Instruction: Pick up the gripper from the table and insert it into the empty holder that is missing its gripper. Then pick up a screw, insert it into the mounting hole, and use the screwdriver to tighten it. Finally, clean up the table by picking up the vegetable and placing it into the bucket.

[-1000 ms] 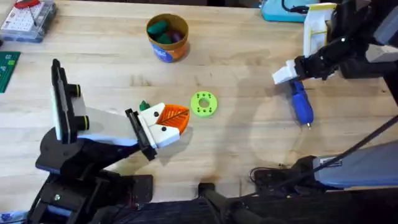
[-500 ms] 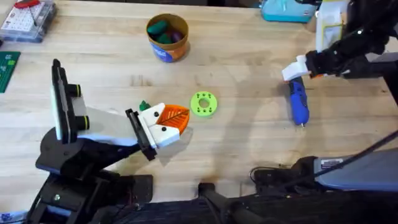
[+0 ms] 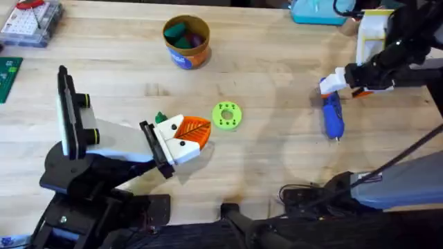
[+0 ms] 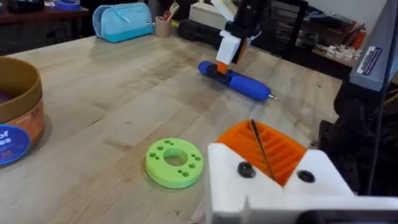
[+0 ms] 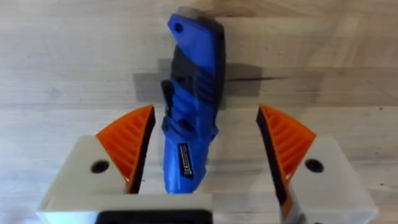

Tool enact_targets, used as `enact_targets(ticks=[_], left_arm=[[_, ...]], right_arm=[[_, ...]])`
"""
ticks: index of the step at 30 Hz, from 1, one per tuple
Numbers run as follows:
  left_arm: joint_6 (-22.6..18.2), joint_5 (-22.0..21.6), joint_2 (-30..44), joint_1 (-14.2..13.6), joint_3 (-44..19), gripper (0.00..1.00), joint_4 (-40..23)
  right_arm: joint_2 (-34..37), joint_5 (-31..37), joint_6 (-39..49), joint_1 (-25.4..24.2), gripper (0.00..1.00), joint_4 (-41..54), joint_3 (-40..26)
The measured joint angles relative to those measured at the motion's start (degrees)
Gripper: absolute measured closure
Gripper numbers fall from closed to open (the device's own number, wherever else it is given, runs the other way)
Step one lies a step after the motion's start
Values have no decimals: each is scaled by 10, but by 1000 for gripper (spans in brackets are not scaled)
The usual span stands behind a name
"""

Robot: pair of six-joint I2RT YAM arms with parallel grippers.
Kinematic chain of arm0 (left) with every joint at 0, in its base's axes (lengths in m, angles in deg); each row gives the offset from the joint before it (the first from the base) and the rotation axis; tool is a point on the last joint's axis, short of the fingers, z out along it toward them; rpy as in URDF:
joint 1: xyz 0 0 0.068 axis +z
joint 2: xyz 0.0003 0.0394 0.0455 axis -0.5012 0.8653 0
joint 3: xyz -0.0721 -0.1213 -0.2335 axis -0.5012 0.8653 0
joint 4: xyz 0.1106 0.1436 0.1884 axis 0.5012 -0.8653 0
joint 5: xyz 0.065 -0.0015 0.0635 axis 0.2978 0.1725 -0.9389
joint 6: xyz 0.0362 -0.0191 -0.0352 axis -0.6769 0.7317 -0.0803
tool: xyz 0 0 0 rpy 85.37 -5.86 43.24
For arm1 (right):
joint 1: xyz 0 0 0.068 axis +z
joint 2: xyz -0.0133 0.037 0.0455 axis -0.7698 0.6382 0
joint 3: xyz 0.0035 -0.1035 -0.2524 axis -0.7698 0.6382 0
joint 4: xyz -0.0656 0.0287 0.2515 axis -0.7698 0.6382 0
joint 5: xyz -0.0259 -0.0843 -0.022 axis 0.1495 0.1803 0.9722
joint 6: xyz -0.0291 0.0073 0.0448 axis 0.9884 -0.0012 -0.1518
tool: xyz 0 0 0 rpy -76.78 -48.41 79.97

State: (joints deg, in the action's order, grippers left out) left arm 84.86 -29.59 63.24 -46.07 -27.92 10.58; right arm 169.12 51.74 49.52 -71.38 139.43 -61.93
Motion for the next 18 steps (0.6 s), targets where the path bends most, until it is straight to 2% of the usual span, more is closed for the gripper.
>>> enact_targets(ticks=[10,18], left_arm=[[0,0,0,0,0,985,0],[0,0,0,0,0,985,0]], right_arm=[[63,0,-4,14,23,-28,0],[78,1,-16,47,162,-44,0]])
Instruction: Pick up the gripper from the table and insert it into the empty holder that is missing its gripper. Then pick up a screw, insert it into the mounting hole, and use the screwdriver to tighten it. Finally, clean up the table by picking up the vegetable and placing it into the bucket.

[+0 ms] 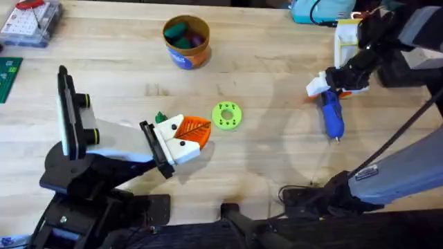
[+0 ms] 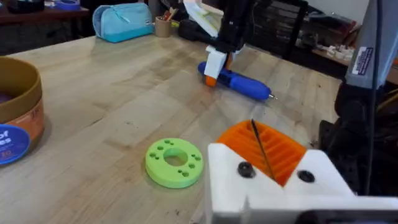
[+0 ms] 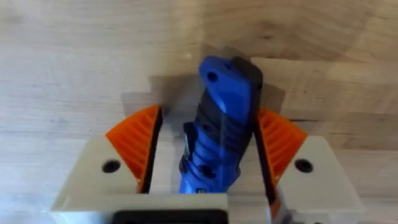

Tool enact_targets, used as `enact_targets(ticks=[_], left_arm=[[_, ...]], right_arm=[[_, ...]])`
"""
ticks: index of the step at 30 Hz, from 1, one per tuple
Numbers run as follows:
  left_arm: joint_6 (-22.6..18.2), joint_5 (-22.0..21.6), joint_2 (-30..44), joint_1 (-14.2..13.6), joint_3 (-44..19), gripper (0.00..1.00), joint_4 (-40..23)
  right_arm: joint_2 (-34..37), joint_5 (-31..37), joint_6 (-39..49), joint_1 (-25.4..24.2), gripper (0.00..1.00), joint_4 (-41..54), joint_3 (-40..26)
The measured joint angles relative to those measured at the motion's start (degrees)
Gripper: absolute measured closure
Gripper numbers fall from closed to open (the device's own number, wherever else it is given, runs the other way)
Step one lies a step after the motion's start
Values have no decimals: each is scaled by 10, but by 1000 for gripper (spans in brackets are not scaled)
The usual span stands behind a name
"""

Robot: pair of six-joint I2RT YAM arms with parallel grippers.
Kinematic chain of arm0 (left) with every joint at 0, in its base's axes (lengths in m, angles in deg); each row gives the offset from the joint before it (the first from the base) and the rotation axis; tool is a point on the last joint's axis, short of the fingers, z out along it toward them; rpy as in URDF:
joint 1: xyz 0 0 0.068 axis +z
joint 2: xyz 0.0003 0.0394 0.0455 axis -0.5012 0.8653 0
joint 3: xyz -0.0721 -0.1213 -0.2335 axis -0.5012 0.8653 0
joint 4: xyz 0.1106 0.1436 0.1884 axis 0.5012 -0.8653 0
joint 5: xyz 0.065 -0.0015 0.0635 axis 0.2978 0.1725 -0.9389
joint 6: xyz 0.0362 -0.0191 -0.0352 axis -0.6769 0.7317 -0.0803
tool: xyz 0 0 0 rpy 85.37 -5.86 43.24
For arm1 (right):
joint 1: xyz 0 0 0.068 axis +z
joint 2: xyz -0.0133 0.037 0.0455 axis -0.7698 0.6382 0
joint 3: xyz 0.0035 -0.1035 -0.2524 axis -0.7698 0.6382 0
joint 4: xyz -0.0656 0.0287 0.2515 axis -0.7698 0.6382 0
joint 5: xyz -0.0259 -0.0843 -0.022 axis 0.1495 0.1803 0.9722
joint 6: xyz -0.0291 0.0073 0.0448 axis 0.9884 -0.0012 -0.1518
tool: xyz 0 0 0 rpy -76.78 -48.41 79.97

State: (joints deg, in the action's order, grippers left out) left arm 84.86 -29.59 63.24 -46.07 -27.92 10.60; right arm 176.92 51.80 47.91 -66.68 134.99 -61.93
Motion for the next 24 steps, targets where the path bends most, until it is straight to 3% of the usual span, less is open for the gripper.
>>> enact_targets(ticks=[13,16,20,22,24], left_arm=[[0,0,0,0,0,985,0],[0,0,0,0,0,985,0],[0,0,0,0,0,985,0],[0,0,0,0,0,985,0],[0,0,0,0,0,985,0]], right_arm=[[7,11,-7,-1,347,14,-5],[7,12,-7,-1,508,15,-5],[10,12,-7,-1,904,13,-5],[12,12,-10,-1,978,12,-6],[12,12,-10,-1,973,12,-6]])
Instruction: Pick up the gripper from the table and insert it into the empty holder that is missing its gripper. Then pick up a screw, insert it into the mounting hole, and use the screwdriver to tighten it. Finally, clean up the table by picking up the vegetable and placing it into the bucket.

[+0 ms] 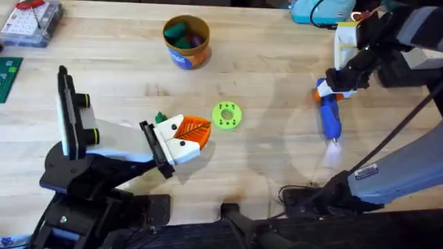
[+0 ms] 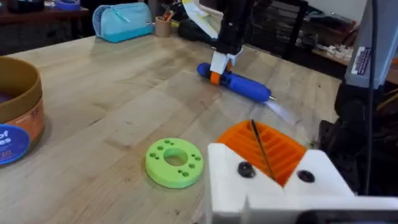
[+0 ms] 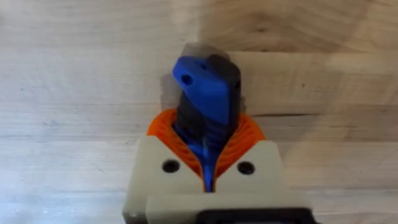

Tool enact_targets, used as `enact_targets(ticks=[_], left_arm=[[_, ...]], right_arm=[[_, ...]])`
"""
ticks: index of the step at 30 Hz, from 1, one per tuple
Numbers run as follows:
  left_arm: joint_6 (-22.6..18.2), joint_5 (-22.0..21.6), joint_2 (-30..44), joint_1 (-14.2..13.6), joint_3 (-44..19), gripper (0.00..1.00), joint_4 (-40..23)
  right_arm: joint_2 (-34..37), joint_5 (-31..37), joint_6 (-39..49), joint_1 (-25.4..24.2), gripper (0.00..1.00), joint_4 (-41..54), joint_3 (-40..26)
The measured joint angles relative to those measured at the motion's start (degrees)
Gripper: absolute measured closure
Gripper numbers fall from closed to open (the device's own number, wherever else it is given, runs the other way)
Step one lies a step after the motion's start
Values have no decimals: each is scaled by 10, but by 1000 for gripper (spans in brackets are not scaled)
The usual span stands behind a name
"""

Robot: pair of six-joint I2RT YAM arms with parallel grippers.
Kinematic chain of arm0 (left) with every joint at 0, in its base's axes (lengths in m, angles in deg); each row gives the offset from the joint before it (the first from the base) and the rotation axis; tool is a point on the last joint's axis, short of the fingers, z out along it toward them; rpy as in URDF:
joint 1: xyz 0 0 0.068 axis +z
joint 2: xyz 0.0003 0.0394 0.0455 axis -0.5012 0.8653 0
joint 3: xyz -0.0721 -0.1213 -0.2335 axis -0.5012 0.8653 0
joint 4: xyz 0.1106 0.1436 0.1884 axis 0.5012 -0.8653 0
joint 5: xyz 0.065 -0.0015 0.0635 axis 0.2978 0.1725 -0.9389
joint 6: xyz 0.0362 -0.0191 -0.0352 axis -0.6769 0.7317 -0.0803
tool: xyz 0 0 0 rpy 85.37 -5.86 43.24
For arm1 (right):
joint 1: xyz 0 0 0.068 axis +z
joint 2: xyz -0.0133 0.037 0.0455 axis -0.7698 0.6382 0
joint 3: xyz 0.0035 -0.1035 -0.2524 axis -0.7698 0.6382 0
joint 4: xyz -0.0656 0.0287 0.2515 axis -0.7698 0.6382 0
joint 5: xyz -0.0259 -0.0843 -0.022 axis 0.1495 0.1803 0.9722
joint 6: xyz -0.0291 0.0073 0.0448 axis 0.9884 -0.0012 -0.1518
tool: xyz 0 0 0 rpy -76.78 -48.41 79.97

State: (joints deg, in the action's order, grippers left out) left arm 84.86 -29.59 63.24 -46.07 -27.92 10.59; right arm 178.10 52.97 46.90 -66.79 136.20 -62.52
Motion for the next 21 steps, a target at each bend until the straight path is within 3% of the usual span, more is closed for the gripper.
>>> enact_targets(ticks=[8,21], left_arm=[[0,0,0,0,0,985,0],[0,0,0,0,0,985,0]], right_arm=[[-24,-1,0,0,974,2,0],[-201,-4,0,0,974,16,-8]])
